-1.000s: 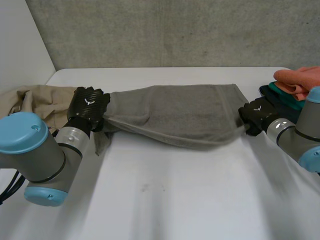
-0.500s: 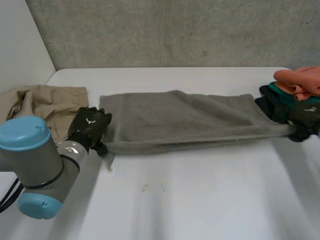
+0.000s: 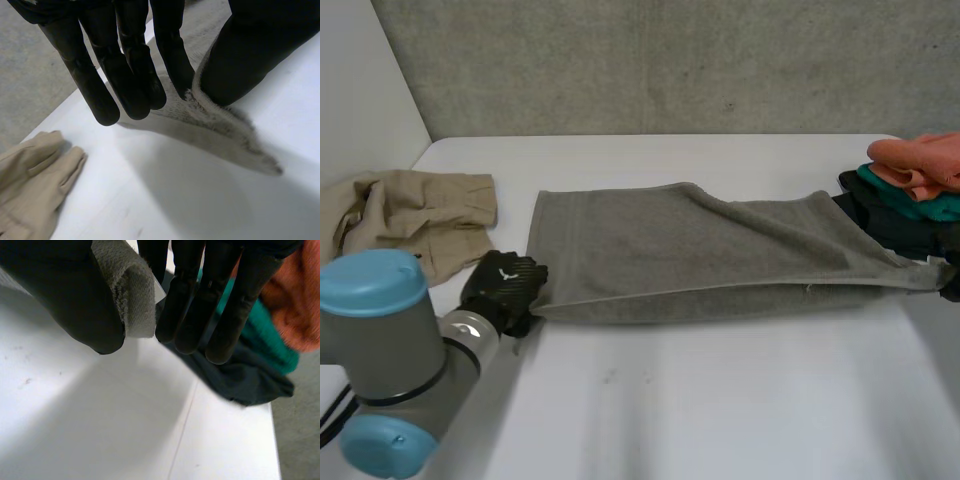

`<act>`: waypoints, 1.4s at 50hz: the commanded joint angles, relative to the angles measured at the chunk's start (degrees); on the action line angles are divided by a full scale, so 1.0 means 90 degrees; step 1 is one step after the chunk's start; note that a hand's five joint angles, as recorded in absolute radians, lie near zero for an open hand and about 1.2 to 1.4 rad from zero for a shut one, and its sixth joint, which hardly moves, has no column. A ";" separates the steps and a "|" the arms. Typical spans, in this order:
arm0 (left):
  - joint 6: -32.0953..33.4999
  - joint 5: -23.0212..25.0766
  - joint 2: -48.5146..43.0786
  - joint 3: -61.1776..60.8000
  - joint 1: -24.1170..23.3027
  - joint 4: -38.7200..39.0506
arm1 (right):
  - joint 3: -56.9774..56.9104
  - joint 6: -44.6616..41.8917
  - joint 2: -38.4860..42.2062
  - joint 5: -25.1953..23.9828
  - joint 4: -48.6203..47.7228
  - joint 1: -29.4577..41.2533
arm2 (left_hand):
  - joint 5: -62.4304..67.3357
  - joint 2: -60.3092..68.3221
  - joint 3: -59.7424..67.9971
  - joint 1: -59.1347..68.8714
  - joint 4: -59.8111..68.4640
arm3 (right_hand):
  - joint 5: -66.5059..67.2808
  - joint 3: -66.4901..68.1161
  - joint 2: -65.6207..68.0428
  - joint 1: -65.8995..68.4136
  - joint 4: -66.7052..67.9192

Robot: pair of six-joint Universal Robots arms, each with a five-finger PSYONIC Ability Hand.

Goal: Fold the laundry.

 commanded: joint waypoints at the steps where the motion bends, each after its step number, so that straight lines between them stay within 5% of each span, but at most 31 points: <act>1: 0.0168 -0.0163 0.1416 -0.0219 0.0324 -0.1410 | 0.0246 -0.0911 -0.0915 -0.0013 0.0620 0.0015 | 0.1604 0.1266 0.1304 0.1366 0.1265 | 0.1563 0.1376 0.1384 0.2123 0.1312; 11: 0.2362 -0.0163 0.2998 -0.0931 0.0305 -0.4134 | 0.0734 -0.3596 -0.1424 0.0250 0.2923 0.0005 | 0.1604 0.1266 0.1304 0.1366 0.1265 | 0.1563 0.1376 0.1384 0.2123 0.1312; 14: 0.2717 -0.0153 0.3087 -0.1078 0.0315 -0.4342 | 0.0842 -0.3940 -0.1375 0.0289 0.3209 0.0015 | 0.1604 0.1266 0.1304 0.1366 0.1265 | 0.1563 0.1376 0.1384 0.2123 0.1312; 18: 0.2864 -0.0143 0.2893 -0.1079 0.0315 -0.4002 | 0.0872 -0.3834 -0.1074 0.0426 0.2976 0.0219 | 0.1604 0.1266 0.1304 0.1366 0.1265 | 0.1563 0.1376 0.1384 0.2123 0.1312; 23: 0.2854 -0.0182 0.1527 -0.0514 0.0286 -0.2548 | 0.0560 -0.3170 -0.0371 0.0670 0.2283 0.0795 | 0.1604 0.1266 0.1304 0.1366 0.1265 | 0.1563 0.1376 0.1384 0.2123 0.1312; 35: 0.2893 -0.0202 -0.1216 0.2092 0.0129 0.0177 | -0.1109 -0.2300 0.1152 0.2105 0.0398 0.1743 | 0.1604 0.1266 0.1304 0.1366 0.1265 | 0.1563 0.1376 0.1384 0.2123 0.1312; 49: 0.2922 -0.0211 -0.3142 0.4018 -0.0017 0.0657 | -0.2468 -0.2212 0.2472 0.2584 -0.0960 0.2222 | 0.1604 0.1266 0.1304 0.1366 0.1265 | 0.1563 0.1376 0.1384 0.2123 0.1312; 51: 0.2923 -0.0221 -0.3308 0.4155 -0.0037 0.0832 | -0.2566 -0.2222 0.2599 0.2808 -0.1136 0.2310 | 0.1604 0.1266 0.1304 0.1366 0.1265 | -0.2286 -0.2472 -0.2465 -0.1726 -0.2537; 54: 0.2922 -0.0231 -0.3348 0.4136 -0.0086 0.0970 | -0.2527 -0.2193 0.2600 0.3149 -0.1098 0.2427 | -0.6174 -0.6511 -0.6474 -0.6412 -0.6513 | -0.6215 -0.6402 -0.6394 -0.5655 -0.6466; 55: 0.2913 -0.0192 -0.3339 0.4078 -0.0144 0.1028 | -0.2469 -0.2173 0.2561 0.3199 -0.1078 0.2466 | -0.5394 -0.5732 -0.5695 -0.5632 -0.5734 | -0.6215 -0.6402 -0.6394 -0.5655 -0.6466; 63: 0.2844 -0.0211 -0.2802 0.3492 -0.0428 0.1107 | -0.1571 -0.1725 0.1809 0.3112 -0.0307 0.2505 | -0.6174 -0.6511 -0.6474 -0.6412 -0.6513 | -0.6215 -0.6402 -0.6394 -0.5655 -0.6466; 70: 0.2708 -0.0202 -0.1983 0.2663 -0.0408 0.1097 | -0.0790 -0.0992 0.0999 0.2245 0.0239 0.2078 | -0.6174 -0.6511 -0.6474 -0.6412 -0.6513 | -0.6215 -0.6402 -0.6394 -0.5655 -0.6466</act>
